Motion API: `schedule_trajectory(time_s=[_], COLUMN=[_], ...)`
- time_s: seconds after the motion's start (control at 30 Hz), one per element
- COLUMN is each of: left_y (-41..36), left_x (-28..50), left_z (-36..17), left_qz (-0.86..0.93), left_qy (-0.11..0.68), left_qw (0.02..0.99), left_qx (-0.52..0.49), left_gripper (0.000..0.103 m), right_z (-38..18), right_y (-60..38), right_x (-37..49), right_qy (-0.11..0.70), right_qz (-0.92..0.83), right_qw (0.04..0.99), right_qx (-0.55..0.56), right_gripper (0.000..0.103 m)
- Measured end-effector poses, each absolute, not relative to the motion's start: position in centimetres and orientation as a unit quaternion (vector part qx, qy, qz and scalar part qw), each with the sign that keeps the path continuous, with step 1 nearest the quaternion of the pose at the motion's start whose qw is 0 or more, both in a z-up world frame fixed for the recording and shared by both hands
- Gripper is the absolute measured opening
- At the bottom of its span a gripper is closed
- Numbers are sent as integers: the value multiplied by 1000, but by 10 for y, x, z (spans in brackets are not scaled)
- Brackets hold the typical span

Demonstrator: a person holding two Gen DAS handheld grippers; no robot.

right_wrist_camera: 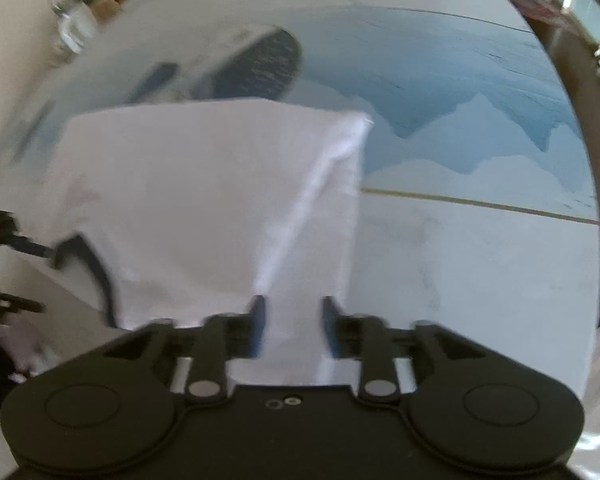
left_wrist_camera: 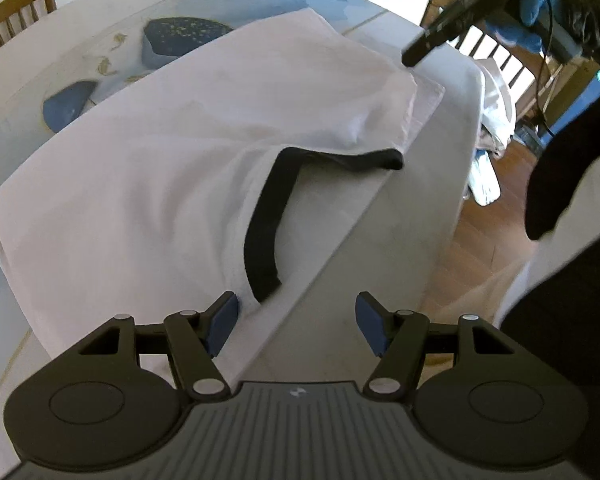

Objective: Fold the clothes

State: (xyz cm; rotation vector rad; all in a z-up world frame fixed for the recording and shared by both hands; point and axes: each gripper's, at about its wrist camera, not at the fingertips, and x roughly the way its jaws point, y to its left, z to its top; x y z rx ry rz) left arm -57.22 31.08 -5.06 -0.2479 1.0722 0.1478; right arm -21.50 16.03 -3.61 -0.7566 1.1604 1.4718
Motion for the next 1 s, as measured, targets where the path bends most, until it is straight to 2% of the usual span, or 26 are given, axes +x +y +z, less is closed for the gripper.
schedule_trajectory(time_s=[0.17, 0.23, 0.43, 0.57, 1.0], left_y=[319, 321, 310, 297, 283], left_x=[-554, -539, -497, -500, -545], left_z=[-27, -24, -51, -68, -56], left_qz=[88, 84, 40, 13, 69], left_qy=[461, 449, 468, 495, 480], left_qw=[878, 886, 881, 866, 865], left_qx=[-95, -82, -58, -66, -130], left_gripper=[64, 64, 64, 64, 66], right_z=[-28, -22, -26, -36, -55], right_y=[172, 176, 179, 171, 149], right_x=[-236, -248, -271, -277, -285], right_qy=[464, 433, 393, 377, 346], right_qz=[629, 646, 673, 677, 666], right_qw=[532, 536, 511, 497, 459], right_qx=[-326, -328, -363, -390, -475], right_gripper=[103, 103, 103, 103, 103])
